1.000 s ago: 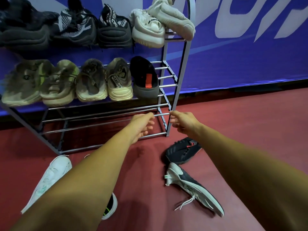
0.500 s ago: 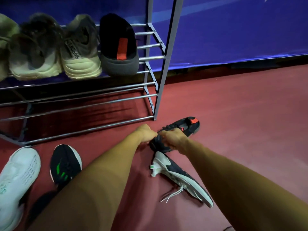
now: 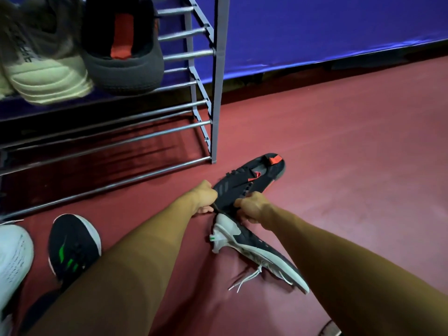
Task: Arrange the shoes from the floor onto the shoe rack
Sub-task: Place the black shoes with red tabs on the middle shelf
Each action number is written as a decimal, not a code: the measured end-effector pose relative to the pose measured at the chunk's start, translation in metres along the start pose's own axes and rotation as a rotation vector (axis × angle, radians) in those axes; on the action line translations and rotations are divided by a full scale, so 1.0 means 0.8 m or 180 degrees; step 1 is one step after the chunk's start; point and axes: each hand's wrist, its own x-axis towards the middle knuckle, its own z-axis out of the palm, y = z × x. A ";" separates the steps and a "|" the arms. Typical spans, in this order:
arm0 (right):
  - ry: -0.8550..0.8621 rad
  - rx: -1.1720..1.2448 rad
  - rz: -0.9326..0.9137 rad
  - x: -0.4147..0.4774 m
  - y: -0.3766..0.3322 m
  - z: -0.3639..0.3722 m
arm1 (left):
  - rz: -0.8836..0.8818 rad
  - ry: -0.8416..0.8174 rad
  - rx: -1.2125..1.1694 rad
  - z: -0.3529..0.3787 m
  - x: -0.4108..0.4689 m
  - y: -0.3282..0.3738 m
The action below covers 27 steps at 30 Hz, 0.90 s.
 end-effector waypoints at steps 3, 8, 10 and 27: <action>-0.0035 0.0023 -0.0022 -0.008 -0.007 -0.002 | 0.0041 0.0047 0.0010 0.006 -0.001 0.002; 0.0145 -0.0301 -0.0095 -0.022 -0.028 -0.013 | 0.0110 -0.0111 -0.0279 -0.006 -0.035 0.025; 0.0198 -0.0492 -0.0083 -0.037 -0.043 -0.021 | 0.0198 -0.0131 -0.0433 -0.013 -0.053 0.035; -0.0314 0.0132 0.0050 -0.267 -0.141 -0.071 | 0.0628 -0.0556 -0.2024 -0.120 -0.336 0.067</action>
